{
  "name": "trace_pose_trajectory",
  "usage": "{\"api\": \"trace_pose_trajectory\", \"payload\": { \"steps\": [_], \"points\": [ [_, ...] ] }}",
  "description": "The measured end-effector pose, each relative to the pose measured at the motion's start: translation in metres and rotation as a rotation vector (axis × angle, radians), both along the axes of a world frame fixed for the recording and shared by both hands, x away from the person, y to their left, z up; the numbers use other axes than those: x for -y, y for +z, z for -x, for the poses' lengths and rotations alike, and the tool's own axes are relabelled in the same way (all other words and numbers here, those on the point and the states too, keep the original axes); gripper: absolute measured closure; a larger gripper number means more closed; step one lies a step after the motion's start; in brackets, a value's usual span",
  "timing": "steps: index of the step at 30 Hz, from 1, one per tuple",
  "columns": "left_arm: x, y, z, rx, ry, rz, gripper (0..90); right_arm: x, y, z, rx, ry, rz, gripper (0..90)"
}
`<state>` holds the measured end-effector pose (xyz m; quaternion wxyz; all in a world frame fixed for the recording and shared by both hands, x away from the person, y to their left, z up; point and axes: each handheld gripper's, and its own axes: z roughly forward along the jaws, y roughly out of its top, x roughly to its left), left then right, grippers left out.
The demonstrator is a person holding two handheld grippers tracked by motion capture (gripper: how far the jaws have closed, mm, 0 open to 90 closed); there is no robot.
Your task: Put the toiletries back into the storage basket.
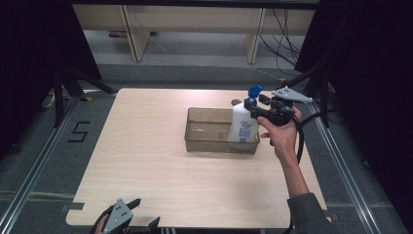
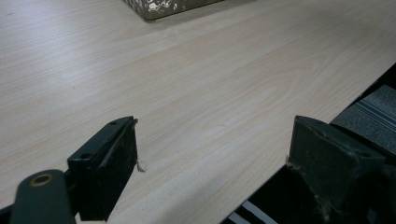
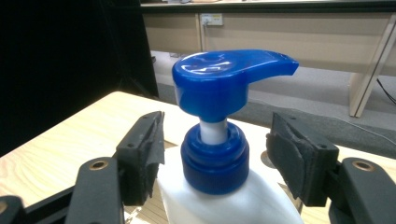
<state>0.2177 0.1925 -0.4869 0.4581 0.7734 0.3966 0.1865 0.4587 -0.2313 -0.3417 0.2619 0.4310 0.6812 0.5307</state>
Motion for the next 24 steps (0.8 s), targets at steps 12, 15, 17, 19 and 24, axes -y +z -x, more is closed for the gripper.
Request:
{"api": "trace_pose_trajectory", "payload": {
  "steps": [12, 15, 17, 19, 24],
  "points": [
    [0.0, 0.0, 0.0, -0.005, 0.01, -0.01, 14.9, 0.011, -0.002, 0.021, 0.001, -0.025, -0.06, 34.7],
    [0.0, 0.0, 0.0, -0.005, 0.009, -0.011, 14.9, 0.011, -0.002, 0.025, -0.003, -0.028, -0.066, 34.7],
    [0.0, 0.0, 0.0, -0.002, 0.008, -0.008, 14.9, 0.012, -0.002, 0.028, 0.012, -0.029, -0.056, 34.6],
    [0.0, 0.0, 0.0, -0.002, 0.003, -0.009, 14.9, 0.012, -0.002, 0.033, 0.009, -0.039, -0.058, 34.2],
    [0.001, 0.0, 0.001, -0.006, 0.012, 0.0, 14.9, 0.017, -0.005, 0.039, 0.015, -0.036, -0.054, 32.7]
  ]
}}
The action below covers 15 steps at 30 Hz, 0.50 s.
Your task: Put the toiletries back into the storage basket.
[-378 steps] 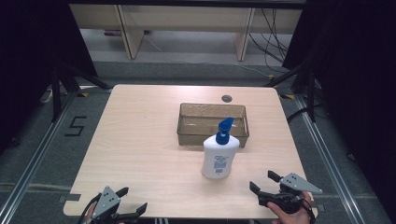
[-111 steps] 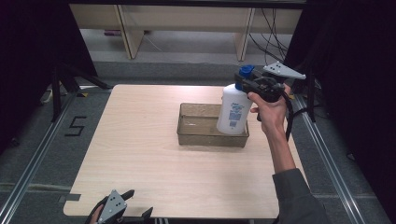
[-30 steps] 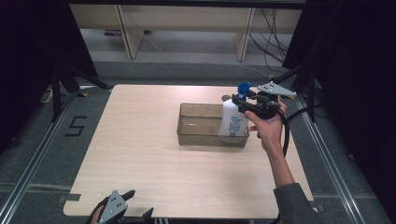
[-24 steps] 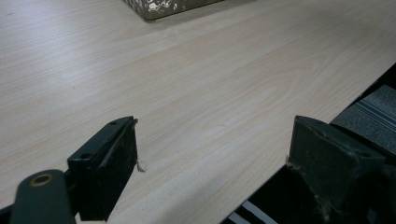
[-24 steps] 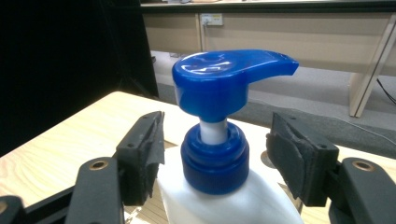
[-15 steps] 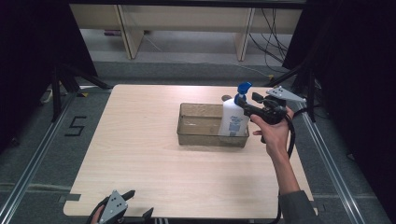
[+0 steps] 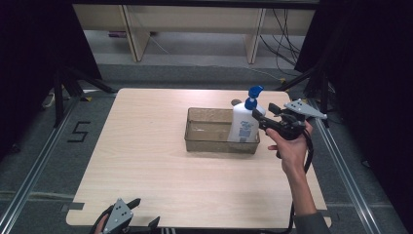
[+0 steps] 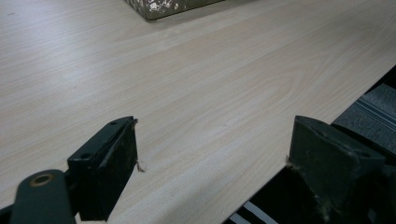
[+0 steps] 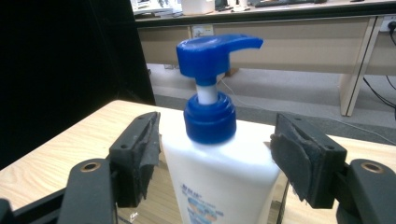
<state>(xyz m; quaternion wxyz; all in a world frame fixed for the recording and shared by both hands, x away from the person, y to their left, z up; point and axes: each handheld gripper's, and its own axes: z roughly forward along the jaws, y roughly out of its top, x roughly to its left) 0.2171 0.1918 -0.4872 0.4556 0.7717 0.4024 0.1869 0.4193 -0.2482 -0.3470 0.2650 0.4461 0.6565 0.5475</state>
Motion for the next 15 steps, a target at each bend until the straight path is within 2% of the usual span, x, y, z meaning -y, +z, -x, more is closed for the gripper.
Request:
{"api": "trace_pose_trajectory", "payload": {
  "steps": [2, 3, 4, 7, 8, 10, 15],
  "points": [
    [0.0, 0.0, 0.0, 0.002, -0.004, 0.006, 14.9, -0.001, -0.001, 0.002, -0.002, -0.008, -0.005, 32.6],
    [0.0, 0.0, 0.0, -0.002, 0.003, -0.003, 14.9, 0.001, -0.002, 0.003, 0.017, -0.007, 0.012, 32.4],
    [0.0, 0.0, 0.0, -0.003, 0.006, -0.002, 14.9, 0.0, -0.003, 0.006, 0.011, -0.003, -0.009, 32.3],
    [-0.001, 0.0, -0.001, -0.001, 0.006, 0.011, 14.9, 0.001, -0.005, 0.011, 0.027, -0.01, -0.005, 32.1],
    [-0.001, 0.0, -0.001, -0.004, 0.01, 0.014, 14.9, 0.0, -0.007, 0.015, 0.032, -0.015, -0.02, 32.2],
    [0.0, -0.001, -0.001, 0.008, 0.002, 0.021, 14.9, -0.001, -0.007, 0.015, 0.014, 0.001, -0.022, 32.1],
    [-0.001, 0.001, 0.0, 0.008, -0.006, 0.015, 14.9, -0.002, -0.005, 0.019, 0.021, 0.007, -0.025, 32.1]
  ]
}}
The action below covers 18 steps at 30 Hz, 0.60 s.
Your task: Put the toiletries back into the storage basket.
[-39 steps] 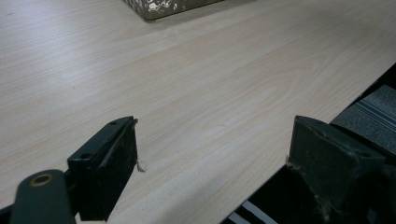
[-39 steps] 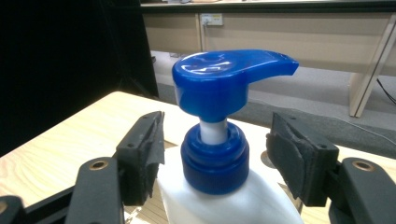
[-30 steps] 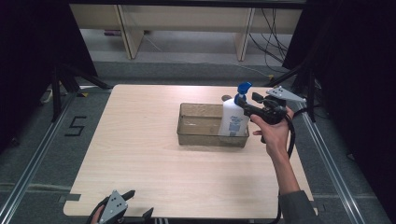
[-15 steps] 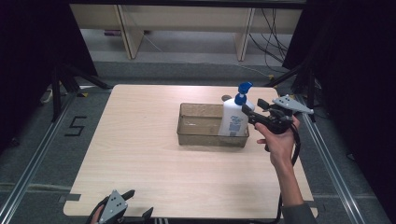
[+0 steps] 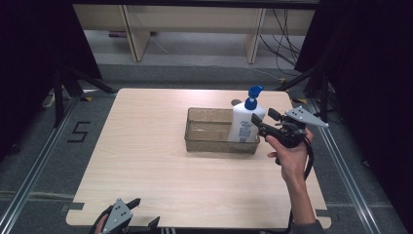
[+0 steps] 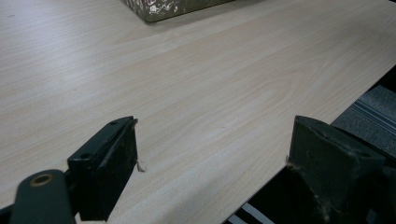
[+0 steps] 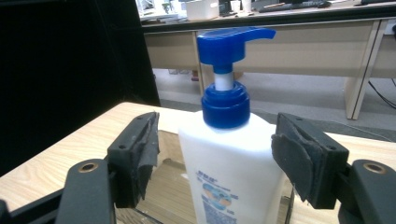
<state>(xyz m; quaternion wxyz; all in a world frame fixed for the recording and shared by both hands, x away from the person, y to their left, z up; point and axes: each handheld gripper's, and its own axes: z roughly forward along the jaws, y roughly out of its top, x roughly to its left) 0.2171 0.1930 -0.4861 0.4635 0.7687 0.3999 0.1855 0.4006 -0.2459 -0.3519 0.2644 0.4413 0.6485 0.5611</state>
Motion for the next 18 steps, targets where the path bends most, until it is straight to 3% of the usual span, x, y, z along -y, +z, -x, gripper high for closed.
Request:
{"api": "trace_pose_trajectory", "payload": {
  "steps": [4, 6, 7, 16, 18],
  "points": [
    [-0.0002, -0.0003, 0.0, 0.01, 0.001, 0.016, 14.9, 0.0003, 0.0001, 0.0016, 0.001, 0.011, -0.025, 32.1],
    [0.0007, -0.0007, -0.0001, 0.004, -0.001, 0.02, 14.9, 0.0015, -0.0002, 0.0023, 0.01, 0.01, -0.003, 32.1],
    [0.0009, -0.0006, 0.0002, 0.001, -0.004, 0.013, 14.9, 0.0001, -0.0012, 0.0034, -0.009, 0.011, -0.019, 32.1],
    [0.0001, -0.0005, -0.0001, 0.008, -0.001, 0.019, 14.9, -0.0069, -0.0045, 0.0096, -0.021, 0.034, -0.005, 26.9],
    [-0.0011, -0.0002, -0.0002, 0.004, -0.008, 0.002, 14.9, -0.0071, -0.0047, 0.0102, -0.022, 0.031, 0.005, 25.5]
  ]
}}
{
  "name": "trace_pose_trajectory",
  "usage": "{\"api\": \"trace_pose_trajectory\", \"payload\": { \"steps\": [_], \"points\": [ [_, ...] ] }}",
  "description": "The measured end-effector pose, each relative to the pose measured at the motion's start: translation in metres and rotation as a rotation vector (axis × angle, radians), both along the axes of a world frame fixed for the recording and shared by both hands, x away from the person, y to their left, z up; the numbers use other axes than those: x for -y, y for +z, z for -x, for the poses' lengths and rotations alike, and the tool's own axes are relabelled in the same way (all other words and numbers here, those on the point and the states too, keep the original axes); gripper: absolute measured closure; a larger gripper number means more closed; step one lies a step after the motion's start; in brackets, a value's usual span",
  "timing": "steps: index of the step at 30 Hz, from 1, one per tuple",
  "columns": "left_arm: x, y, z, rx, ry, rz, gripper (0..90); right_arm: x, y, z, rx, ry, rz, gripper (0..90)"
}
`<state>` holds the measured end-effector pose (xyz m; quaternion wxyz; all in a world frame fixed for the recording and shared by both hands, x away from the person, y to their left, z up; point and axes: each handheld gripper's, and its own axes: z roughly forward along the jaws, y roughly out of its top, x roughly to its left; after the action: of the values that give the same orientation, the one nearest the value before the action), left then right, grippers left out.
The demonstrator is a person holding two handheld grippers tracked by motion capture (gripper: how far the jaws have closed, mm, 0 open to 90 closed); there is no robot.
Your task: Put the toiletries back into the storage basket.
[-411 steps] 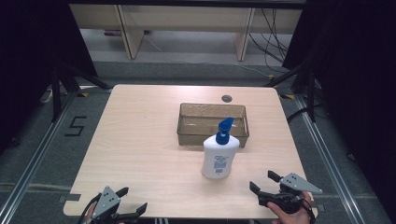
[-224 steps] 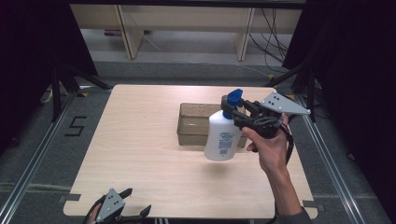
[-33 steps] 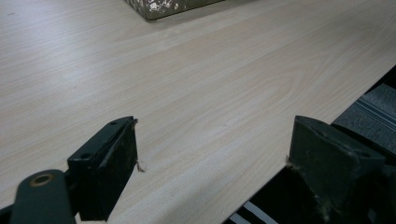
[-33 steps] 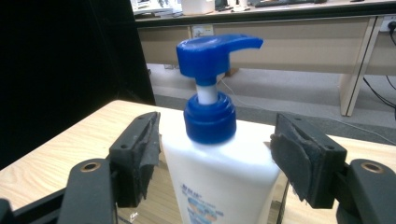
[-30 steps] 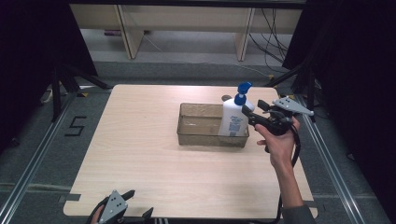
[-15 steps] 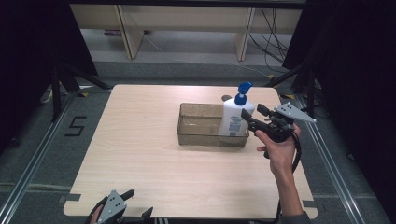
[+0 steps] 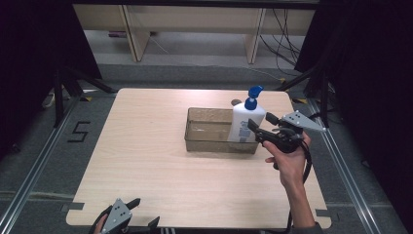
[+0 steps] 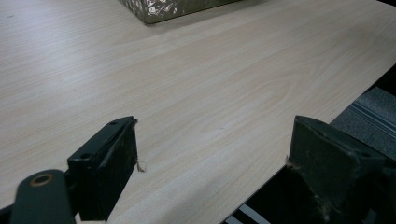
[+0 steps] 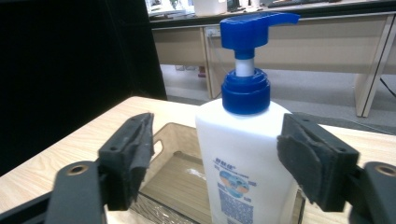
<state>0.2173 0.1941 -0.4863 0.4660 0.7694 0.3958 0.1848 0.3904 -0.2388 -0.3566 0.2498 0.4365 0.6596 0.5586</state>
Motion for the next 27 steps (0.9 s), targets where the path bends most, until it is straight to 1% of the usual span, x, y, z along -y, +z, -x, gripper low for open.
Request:
{"api": "trace_pose_trajectory", "payload": {
  "steps": [1, 2, 3, 4, 5, 6, 7, 8, 9, 12, 13, 16, 17, 22, 23, 24, 26, 27],
  "points": [
    [0.001, 0.0, 0.0, -0.005, 0.007, 0.005, 14.9, 0.0, -0.001, 0.0, 0.011, -0.006, 0.002, 24.6],
    [-0.001, 0.0, 0.0, -0.008, -0.001, -0.016, 14.9, -0.001, -0.001, 0.001, -0.005, 0.003, -0.01, 24.0],
    [0.001, 0.0, 0.0, -0.005, 0.004, 0.001, 14.9, -0.001, -0.002, 0.001, 0.011, 0.013, 0.009, 23.6],
    [0.001, 0.0, 0.0, 0.0, 0.003, 0.005, 14.9, -0.002, -0.002, 0.003, -0.005, 0.014, -0.011, 23.4],
    [0.002, 0.0, 0.001, 0.004, 0.007, 0.019, 14.9, -0.003, -0.003, 0.005, -0.008, 0.021, 0.001, 22.3],
    [0.001, 0.0, 0.0, 0.004, 0.004, 0.011, 14.9, -0.003, -0.003, 0.005, -0.008, 0.021, 0.001, 22.3],
    [-0.001, 0.001, 0.0, 0.0, -0.005, -0.012, 14.9, -0.004, -0.004, 0.006, -0.011, 0.029, -0.005, 22.1],
    [0.0, 0.0, 0.0, 0.002, 0.001, -0.001, 14.9, -0.003, -0.004, 0.007, -0.008, 0.028, 0.0, 22.1],
    [-0.001, 0.0, 0.0, 0.003, -0.002, -0.006, 14.9, -0.004, -0.004, 0.009, -0.012, 0.037, 0.006, 21.6],
    [0.0, 0.0, 0.0, 0.002, -0.002, -0.004, 14.9, -0.004, -0.005, 0.011, -0.009, 0.039, 0.01, 20.8],
    [-0.001, 0.0, 0.0, 0.002, -0.002, -0.005, 14.9, -0.005, -0.005, 0.013, -0.036, 0.035, -0.011, 20.6],
    [0.0, 0.0, 0.0, 0.002, -0.001, -0.005, 14.9, -0.003, -0.006, 0.013, -0.032, 0.043, -0.007, 19.9],
    [-0.001, 0.0, 0.0, 0.002, -0.003, -0.006, 14.9, -0.002, -0.007, 0.013, -0.021, 0.041, -0.011, 18.8],
    [-0.001, 0.0, 0.0, 0.004, 0.003, -0.001, 14.9, -0.003, -0.007, 0.015, -0.025, 0.047, -0.019, 18.5],
    [-0.001, 0.0, 0.0, 0.004, 0.002, -0.003, 14.9, -0.004, -0.007, 0.015, -0.025, 0.054, -0.018, 18.6],
    [-0.001, 0.0, 0.0, 0.003, 0.001, -0.005, 14.9, -0.005, -0.007, 0.015, -0.015, 0.051, -0.005, 18.6],
    [-0.001, 0.001, 0.001, 0.001, -0.004, -0.008, 14.9, -0.006, -0.008, 0.016, -0.02, 0.055, -0.01, 18.5],
    [-0.001, 0.001, 0.001, 0.0, -0.001, -0.006, 14.9, -0.008, -0.008, 0.017, -0.026, 0.064, -0.026, 18.5]
  ]
}}
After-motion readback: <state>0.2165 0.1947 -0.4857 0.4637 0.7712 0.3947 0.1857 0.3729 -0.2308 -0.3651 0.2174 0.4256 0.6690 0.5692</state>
